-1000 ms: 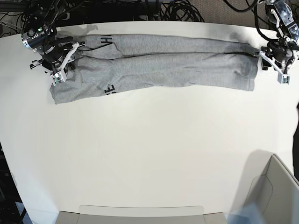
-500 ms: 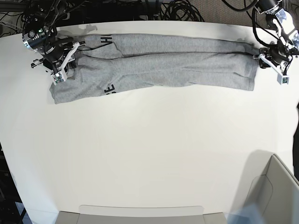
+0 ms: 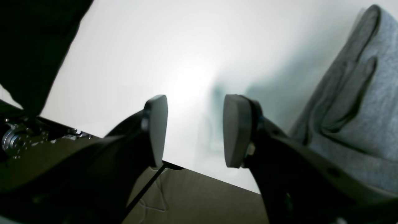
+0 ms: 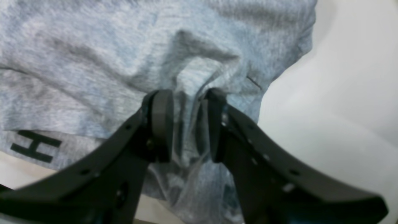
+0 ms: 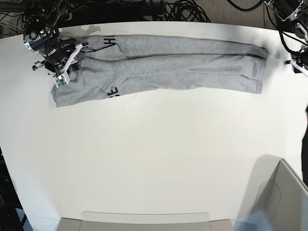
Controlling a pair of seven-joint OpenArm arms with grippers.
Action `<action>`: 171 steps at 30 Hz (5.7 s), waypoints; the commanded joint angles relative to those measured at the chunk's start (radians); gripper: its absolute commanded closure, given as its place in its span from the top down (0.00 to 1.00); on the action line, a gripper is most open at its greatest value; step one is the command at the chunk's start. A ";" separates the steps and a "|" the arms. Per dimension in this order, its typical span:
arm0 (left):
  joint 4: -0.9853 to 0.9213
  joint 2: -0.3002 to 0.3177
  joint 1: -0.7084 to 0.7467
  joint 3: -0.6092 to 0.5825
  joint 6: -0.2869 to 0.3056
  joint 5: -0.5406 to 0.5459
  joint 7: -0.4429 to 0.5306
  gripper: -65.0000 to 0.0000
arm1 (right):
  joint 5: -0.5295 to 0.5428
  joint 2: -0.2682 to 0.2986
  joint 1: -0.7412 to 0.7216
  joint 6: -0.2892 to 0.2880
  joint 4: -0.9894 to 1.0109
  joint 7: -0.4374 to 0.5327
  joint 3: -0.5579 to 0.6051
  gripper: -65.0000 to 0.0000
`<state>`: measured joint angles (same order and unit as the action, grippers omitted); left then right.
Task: Fold the T-shirt properly
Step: 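Lower the hem onto the folded shirt and open both grippers, then regrasp the strip ends with both grippers and straighten the strip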
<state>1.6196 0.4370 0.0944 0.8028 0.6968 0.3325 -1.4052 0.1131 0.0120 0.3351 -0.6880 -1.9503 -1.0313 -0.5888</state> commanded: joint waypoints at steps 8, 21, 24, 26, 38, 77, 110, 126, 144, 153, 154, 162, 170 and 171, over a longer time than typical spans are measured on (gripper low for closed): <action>0.017 -0.086 -0.003 -0.069 0.001 0.003 0.009 0.45 | 0.013 0.006 -0.006 -0.010 -0.014 0.016 0.025 0.30; 0.020 -0.085 -0.008 -0.069 0.001 0.001 0.009 0.45 | 0.013 0.006 -0.009 -0.010 -0.014 0.016 0.025 0.30; 0.087 -0.082 -0.008 -0.067 0.001 0.000 0.009 0.45 | 0.013 0.007 -0.014 -0.010 -0.013 0.016 0.025 0.30; 0.167 -0.086 -0.006 -0.072 0.001 0.000 0.009 0.45 | 0.013 0.007 -0.020 -0.010 -0.013 0.016 0.025 0.30; 0.307 -0.192 0.041 -0.155 0.001 0.000 0.009 0.45 | 0.013 0.006 -0.020 -0.010 -0.013 0.016 0.092 0.30; 0.021 -0.131 0.035 -0.161 0.001 0.001 0.097 0.45 | 0.012 0.032 -0.020 -0.010 -0.013 0.016 0.094 0.30; -0.397 -0.051 -0.029 -0.466 0.001 0.029 0.189 0.46 | 0.012 0.029 -0.011 -0.010 -0.013 0.010 0.094 0.30; -0.463 -0.002 -0.008 -0.521 0.001 0.288 0.151 0.39 | 0.012 0.029 -0.006 -0.010 -0.013 0.010 0.091 0.30; -0.463 0.073 -0.008 -0.280 0.001 0.152 0.129 0.00 | 0.012 0.029 -0.006 -0.010 -0.013 0.012 0.086 0.30; -0.457 0.073 -0.008 -0.162 0.001 0.055 0.116 0.00 | 0.012 0.029 -0.006 -0.010 -0.014 0.012 0.088 0.30; -0.453 0.073 -0.008 -0.162 0.001 0.055 0.116 0.00 | 0.012 0.029 -0.006 -0.010 -0.014 0.013 0.088 0.30; -0.169 0.047 0.000 -0.148 0.001 0.055 0.009 0.00 | 0.012 0.029 -0.006 -0.010 -0.014 0.015 0.089 0.30; 0.064 -0.053 0.001 -0.124 0.001 -0.080 0.009 0.00 | 0.012 0.029 -0.008 -0.010 -0.013 0.015 0.092 0.30; 0.075 -0.063 0.001 -0.141 0.001 -0.105 0.009 0.00 | 0.012 0.029 -0.008 -0.010 -0.013 0.015 0.092 0.30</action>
<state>1.6756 0.3527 0.0990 0.6609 0.6968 0.2375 -1.3911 0.1165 0.0357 0.3340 -0.6876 -1.9476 -1.0317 -0.4942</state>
